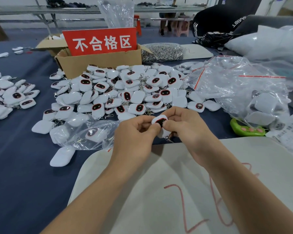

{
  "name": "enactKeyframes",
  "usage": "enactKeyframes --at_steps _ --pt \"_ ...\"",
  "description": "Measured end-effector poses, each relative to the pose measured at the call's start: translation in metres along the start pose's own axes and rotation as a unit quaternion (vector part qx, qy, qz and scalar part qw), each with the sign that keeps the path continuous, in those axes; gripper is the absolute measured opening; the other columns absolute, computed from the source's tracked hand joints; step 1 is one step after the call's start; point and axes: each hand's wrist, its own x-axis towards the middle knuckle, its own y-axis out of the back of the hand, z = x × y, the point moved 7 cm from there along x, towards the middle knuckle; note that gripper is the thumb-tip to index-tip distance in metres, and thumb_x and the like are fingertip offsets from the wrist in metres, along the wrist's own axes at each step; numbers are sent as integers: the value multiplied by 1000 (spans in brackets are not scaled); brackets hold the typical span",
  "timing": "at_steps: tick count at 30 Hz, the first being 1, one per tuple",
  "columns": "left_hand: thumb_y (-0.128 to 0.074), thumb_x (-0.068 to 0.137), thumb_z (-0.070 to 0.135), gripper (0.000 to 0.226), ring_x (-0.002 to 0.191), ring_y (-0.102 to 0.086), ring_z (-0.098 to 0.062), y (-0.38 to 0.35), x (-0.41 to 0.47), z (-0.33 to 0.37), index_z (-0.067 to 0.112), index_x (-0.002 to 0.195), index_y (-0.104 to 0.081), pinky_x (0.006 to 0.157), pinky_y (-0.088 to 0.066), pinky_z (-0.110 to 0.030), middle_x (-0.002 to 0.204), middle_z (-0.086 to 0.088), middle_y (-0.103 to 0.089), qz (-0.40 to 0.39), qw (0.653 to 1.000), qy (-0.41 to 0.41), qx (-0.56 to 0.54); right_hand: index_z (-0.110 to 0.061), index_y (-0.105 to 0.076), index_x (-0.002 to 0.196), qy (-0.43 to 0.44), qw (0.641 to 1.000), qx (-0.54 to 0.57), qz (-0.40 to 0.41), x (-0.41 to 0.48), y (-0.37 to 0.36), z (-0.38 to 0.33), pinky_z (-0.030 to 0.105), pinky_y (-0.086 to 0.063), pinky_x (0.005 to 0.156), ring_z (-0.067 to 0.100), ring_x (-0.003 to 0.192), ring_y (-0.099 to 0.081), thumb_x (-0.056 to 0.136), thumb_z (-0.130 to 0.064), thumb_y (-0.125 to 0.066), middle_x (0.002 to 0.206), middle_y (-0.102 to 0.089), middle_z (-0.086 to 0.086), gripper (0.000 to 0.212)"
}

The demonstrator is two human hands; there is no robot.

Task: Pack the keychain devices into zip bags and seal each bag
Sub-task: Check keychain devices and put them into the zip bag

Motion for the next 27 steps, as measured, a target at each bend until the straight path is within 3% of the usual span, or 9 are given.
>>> enactKeyframes --at_steps 3,5,9,16,18,22,27 --pt "-71 83 24 21 75 -76 -16 -1 0 -6 44 86 -78 81 -59 -38 72 6 -77 -7 999 30 -18 -9 -72 92 11 1000 -9 -10 -1 -2 0 35 -42 67 20 72 -55 88 5 -63 80 -67 22 17" --pt "-72 88 16 25 72 -76 -18 0 2 -11 41 86 -79 81 -60 -40 70 5 -77 -9 999 48 -9 -12 -73 89 13 1000 -20 -15 -1 -4 2 37 -41 71 19 70 -54 85 7 -63 75 -67 11 22" --pt "-75 88 17 19 73 -77 -13 0 4 -15 35 82 -80 77 -59 -34 73 9 -78 -5 998 56 2 -16 -71 89 17 999 -33 -20 -2 -4 3 36 -44 73 18 70 -57 82 9 -64 77 -72 12 28" --pt "-76 88 18 16 69 -73 -5 0 3 -9 32 81 -78 63 -52 -12 71 12 -76 0 999 31 15 -9 -68 92 22 999 -42 -15 1 -5 3 34 -43 69 18 67 -53 76 17 -60 74 -70 14 31" --pt "-76 89 16 16 68 -73 -3 -1 3 -11 31 83 -78 63 -52 -11 71 13 -76 -1 999 34 18 -10 -66 91 16 999 -40 -15 2 -6 5 29 -43 65 13 62 -52 75 18 -61 68 -68 3 32" --pt "-76 89 17 14 70 -74 -4 -1 3 -11 30 86 -79 69 -56 -18 73 13 -77 -1 999 37 15 -10 -67 93 22 999 -44 -10 2 -7 5 27 -42 63 13 62 -51 78 17 -59 67 -67 0 32" --pt "-75 89 17 13 76 -77 -19 1 3 -12 27 83 -80 84 -62 -43 75 3 -78 4 998 56 -32 -10 -68 98 9 1000 0 3 2 -3 3 28 -47 61 16 64 -58 83 12 -64 78 -75 9 27"
